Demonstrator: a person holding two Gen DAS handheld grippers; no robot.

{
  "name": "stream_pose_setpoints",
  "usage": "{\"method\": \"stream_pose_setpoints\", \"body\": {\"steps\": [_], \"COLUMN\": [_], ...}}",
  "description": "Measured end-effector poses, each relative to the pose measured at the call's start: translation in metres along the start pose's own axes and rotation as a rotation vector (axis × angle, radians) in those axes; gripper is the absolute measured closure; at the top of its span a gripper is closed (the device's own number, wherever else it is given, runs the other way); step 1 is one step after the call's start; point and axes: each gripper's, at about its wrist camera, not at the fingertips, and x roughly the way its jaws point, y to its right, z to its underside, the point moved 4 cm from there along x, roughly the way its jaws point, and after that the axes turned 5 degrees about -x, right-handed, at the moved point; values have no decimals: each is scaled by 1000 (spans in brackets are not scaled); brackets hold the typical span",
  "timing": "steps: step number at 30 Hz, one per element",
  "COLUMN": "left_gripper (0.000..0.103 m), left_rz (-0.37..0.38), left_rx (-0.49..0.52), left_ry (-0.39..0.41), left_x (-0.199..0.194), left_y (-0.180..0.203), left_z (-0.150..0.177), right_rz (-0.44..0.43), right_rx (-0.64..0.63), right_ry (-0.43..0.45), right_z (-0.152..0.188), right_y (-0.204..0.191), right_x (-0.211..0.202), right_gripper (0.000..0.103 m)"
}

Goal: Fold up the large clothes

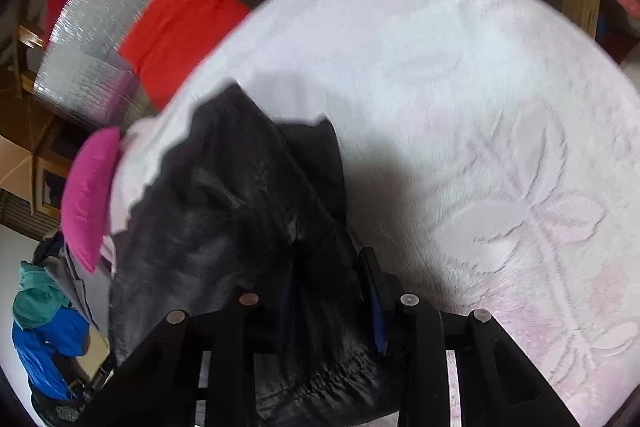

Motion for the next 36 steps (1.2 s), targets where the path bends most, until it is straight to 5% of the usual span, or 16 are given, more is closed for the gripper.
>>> {"method": "stream_pose_setpoints", "body": {"steps": [5, 11, 20, 29, 33, 36], "left_gripper": [29, 27, 24, 22, 19, 19], "left_rz": [-20, -16, -15, 48, 23, 54], "left_rx": [14, 26, 84, 166, 192, 136], "left_ry": [145, 256, 295, 185, 37, 6], "left_x": [-39, -65, -69, -36, 5, 7], "left_y": [6, 14, 40, 85, 98, 92], "left_z": [-4, -10, 0, 20, 31, 27], "right_rz": [2, -95, -132, -128, -36, -37], "right_rx": [-67, -272, -448, -496, -464, -458], "right_ry": [177, 270, 163, 131, -15, -26], "right_z": [-4, 11, 47, 64, 68, 67], "right_y": [-21, -82, -139, -159, -148, -149], "right_x": [-37, -46, -11, 9, 52, 55], "right_gripper": [69, 69, 69, 69, 69, 70]}}
